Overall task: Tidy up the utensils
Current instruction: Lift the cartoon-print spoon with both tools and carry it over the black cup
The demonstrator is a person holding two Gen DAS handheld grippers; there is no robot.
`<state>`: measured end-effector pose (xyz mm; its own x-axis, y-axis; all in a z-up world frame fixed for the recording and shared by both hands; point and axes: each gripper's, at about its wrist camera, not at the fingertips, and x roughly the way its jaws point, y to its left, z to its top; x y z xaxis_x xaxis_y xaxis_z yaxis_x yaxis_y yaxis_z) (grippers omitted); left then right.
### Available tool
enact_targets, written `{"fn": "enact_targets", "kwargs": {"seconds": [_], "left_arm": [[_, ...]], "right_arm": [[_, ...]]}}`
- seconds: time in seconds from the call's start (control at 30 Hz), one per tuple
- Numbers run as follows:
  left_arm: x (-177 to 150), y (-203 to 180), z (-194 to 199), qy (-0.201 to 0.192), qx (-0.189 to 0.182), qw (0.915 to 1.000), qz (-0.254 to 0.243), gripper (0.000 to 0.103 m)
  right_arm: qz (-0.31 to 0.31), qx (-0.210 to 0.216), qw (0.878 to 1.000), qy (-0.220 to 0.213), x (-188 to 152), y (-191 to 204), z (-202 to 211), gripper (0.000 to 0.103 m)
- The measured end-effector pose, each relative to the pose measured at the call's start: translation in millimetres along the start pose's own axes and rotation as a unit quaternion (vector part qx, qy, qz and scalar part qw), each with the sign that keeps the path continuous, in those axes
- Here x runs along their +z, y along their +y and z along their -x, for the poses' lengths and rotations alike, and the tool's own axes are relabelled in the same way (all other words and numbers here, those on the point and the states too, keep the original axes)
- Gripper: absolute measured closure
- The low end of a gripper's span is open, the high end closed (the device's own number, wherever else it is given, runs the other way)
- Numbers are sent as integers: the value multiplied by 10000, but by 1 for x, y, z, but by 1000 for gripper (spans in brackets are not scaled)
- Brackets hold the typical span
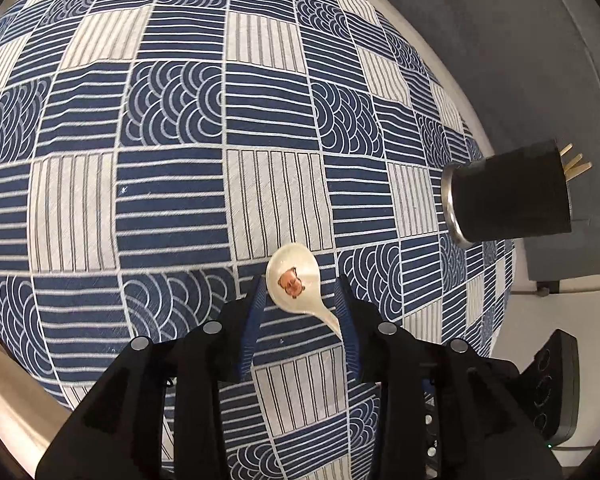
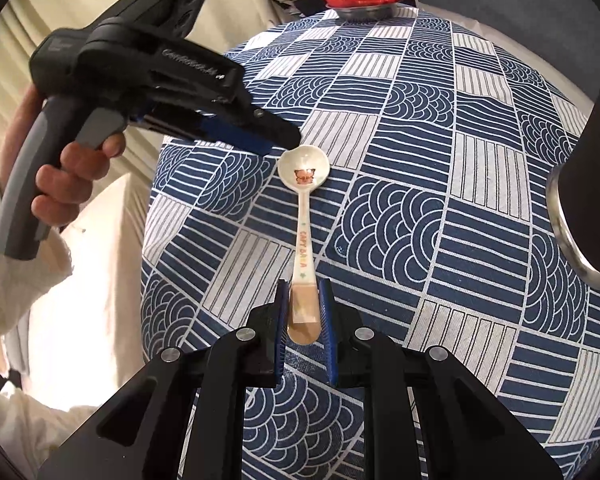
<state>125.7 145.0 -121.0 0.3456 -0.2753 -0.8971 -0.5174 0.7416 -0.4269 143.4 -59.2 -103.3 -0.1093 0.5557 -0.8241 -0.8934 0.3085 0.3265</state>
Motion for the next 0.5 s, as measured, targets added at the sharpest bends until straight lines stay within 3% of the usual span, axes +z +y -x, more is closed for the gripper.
{"fn": "enact_targets", "kwargs": {"seconds": [0.17,0.27,0.5], "left_arm": [[3,-6,-16,173,172,9995,-204,66],[3,-9,-23,186,559,9973,-430,96],[-2,-16,-6,109,454,9973,-573,96]], "right_arm": [[-19,5,10000,33,1,-2,-1,89],[26,-81,9999,108,0,-3,-5,89],[13,-11,10000,-15,-4,-5,5,89]]}}
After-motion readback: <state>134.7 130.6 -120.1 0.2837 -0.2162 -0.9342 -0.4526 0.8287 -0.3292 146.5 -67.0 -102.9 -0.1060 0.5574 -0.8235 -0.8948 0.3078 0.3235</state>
